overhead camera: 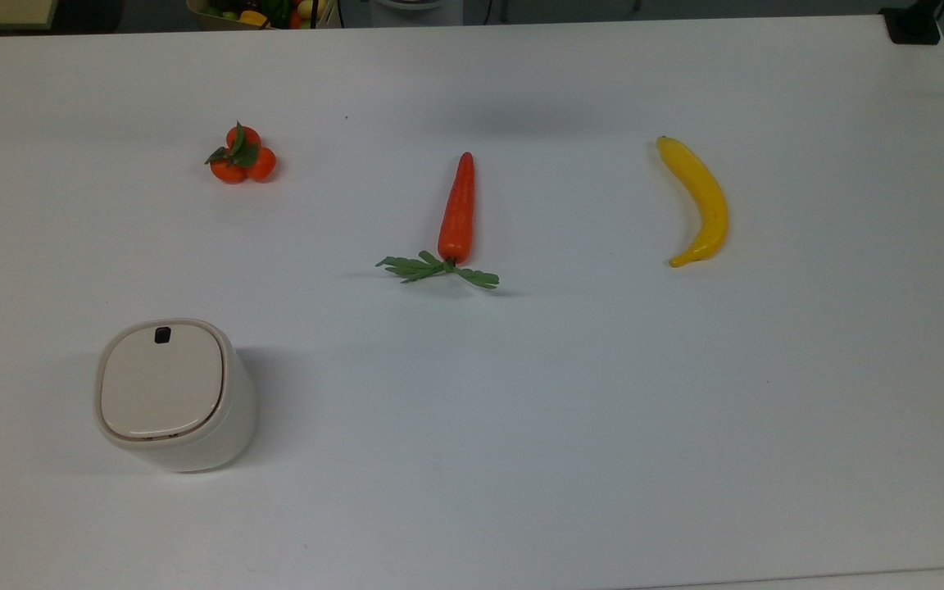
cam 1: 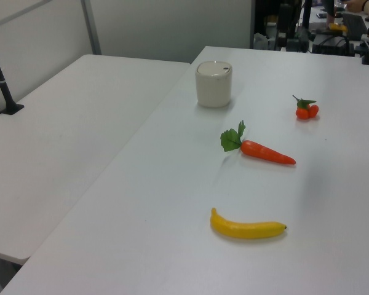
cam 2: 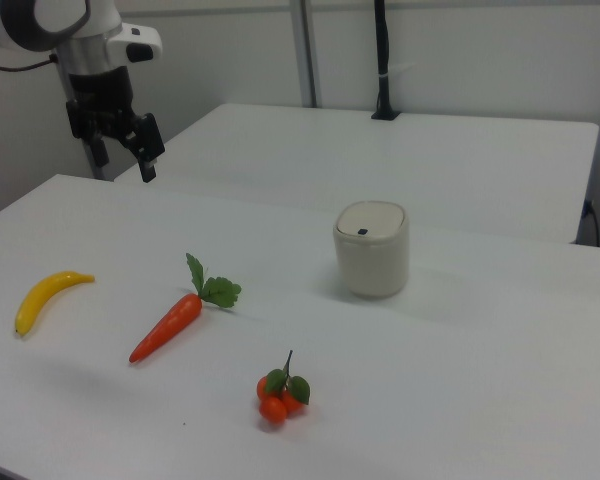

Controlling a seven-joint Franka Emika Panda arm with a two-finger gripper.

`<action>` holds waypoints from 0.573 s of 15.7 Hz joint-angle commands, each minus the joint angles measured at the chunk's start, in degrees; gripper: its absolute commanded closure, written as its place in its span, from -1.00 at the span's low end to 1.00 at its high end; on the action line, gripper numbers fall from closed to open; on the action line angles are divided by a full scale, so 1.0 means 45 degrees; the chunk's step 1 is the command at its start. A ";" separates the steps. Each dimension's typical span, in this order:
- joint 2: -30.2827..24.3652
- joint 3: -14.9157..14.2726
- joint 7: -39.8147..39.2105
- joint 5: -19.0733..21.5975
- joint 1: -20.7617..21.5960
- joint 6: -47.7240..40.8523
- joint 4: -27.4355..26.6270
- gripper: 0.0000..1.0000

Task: Close garbage bin

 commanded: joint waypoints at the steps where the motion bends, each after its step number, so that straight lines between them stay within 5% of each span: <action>1: -0.0680 -0.0103 -0.0987 -0.0410 0.0035 0.0991 -0.1228 -1.00; 9: -0.0680 -0.0436 -0.1186 -0.0431 0.0328 0.1658 -0.1503 -1.00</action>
